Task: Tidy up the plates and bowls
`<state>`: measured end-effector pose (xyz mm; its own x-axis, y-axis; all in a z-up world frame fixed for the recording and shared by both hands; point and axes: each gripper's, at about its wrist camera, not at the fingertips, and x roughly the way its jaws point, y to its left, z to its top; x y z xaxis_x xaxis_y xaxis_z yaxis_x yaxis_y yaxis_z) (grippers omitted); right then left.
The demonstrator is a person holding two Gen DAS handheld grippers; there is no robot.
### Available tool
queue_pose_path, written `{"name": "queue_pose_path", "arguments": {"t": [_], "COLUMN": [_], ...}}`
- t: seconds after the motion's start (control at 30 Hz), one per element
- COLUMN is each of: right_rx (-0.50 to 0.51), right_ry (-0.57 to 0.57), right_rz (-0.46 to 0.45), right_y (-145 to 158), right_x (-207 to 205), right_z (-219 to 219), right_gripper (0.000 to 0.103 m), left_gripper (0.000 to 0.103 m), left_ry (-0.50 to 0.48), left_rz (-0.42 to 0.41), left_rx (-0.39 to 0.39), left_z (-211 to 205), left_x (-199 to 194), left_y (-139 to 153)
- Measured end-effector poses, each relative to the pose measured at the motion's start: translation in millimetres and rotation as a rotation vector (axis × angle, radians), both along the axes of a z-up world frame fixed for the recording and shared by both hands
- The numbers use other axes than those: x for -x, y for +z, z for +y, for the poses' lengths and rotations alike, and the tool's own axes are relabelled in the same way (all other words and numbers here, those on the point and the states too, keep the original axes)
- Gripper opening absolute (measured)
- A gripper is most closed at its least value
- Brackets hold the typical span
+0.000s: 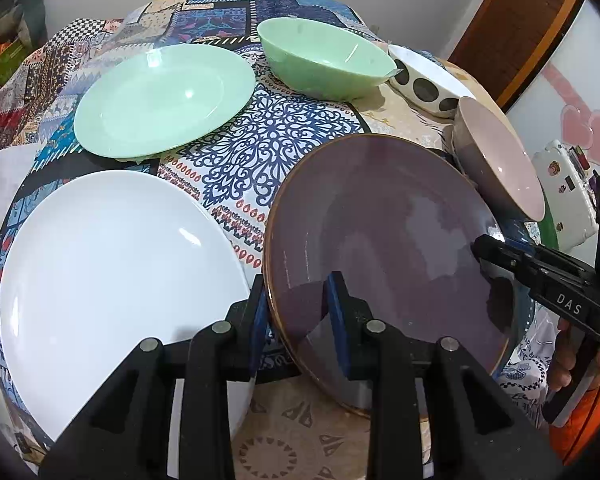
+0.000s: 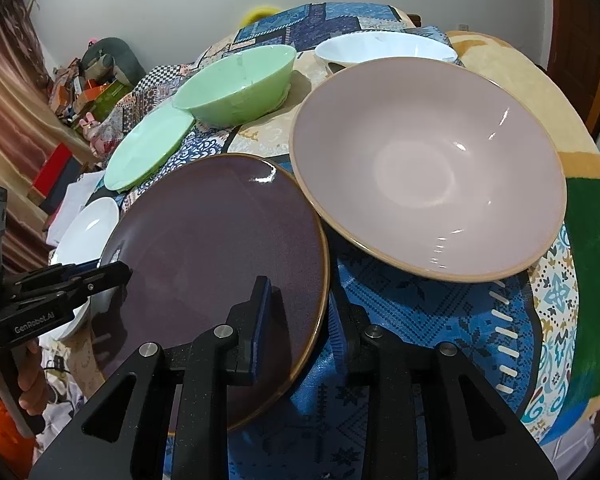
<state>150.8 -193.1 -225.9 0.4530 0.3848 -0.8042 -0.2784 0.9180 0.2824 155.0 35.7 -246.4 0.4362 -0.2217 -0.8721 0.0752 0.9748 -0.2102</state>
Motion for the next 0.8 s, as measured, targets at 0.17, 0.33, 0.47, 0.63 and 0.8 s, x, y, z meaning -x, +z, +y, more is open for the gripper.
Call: {"name": "queue_pose_path", "arguments": {"t": [0.17,0.33,0.47,0.63,0.8], "right_rx": [0.004,0.014,0.012,0.006,0.0], "right_ry": [-0.003,-0.005,-0.005,0.01,0.036], "right_rz": [0.002,-0.012,-0.032,-0.069,-0.114], "right_y": [5,12,21,37,52], "right_x": [3,9,16,21,25], "right_z": [-3,-5,-5,5,22], "right_gripper": [0.028,0.036,0.038,0.043,0.052], "left_gripper": [0.029,0.031,0.04,0.057,0.075], "left_ry": [-0.003,-0.005,0.005,0.019,0.075], "left_rz": [-0.017,-0.025,-0.065,-0.141,-0.188], "left_rx": [-0.031,-0.032,-0.033,-0.046,-0.047], "left_z": [-4,-2,2,10,32], "left_x": [5,12,23,40,54], "left_y": [2,8,22,48,70]}}
